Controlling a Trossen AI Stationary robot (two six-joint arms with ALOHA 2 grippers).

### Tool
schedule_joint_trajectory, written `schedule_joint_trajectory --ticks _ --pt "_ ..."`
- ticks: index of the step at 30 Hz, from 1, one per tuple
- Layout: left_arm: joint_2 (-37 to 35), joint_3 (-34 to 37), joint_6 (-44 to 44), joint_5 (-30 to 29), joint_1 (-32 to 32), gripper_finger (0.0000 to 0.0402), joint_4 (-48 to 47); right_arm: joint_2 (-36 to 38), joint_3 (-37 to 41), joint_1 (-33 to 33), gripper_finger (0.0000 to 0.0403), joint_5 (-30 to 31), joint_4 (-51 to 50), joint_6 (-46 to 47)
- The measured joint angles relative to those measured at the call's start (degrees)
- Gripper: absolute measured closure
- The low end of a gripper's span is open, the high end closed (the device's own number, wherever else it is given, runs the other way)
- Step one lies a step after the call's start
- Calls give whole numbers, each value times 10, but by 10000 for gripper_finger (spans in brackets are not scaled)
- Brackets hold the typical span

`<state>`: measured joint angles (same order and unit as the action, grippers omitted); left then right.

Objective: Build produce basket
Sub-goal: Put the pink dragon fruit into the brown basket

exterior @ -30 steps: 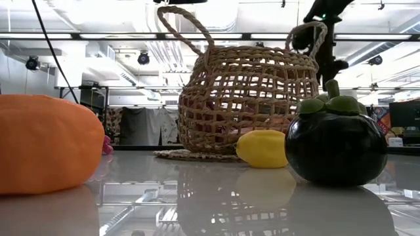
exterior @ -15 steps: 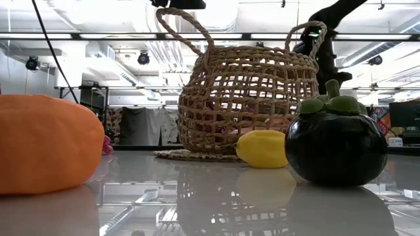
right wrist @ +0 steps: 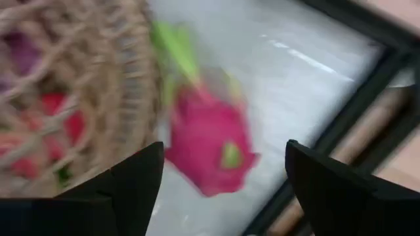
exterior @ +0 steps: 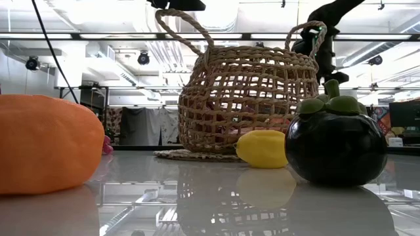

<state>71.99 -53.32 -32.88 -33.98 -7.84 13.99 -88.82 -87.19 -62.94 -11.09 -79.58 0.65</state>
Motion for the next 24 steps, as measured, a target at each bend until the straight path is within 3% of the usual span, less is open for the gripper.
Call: schedule_joint_trajectory --ticks 6,24 --pt "0 1 -5 -1 0 147 0 2 22 28 101 47 -18 17" --pt "0 3 -6 -10 0 147 -9 44 173 76 65 52 59 17"
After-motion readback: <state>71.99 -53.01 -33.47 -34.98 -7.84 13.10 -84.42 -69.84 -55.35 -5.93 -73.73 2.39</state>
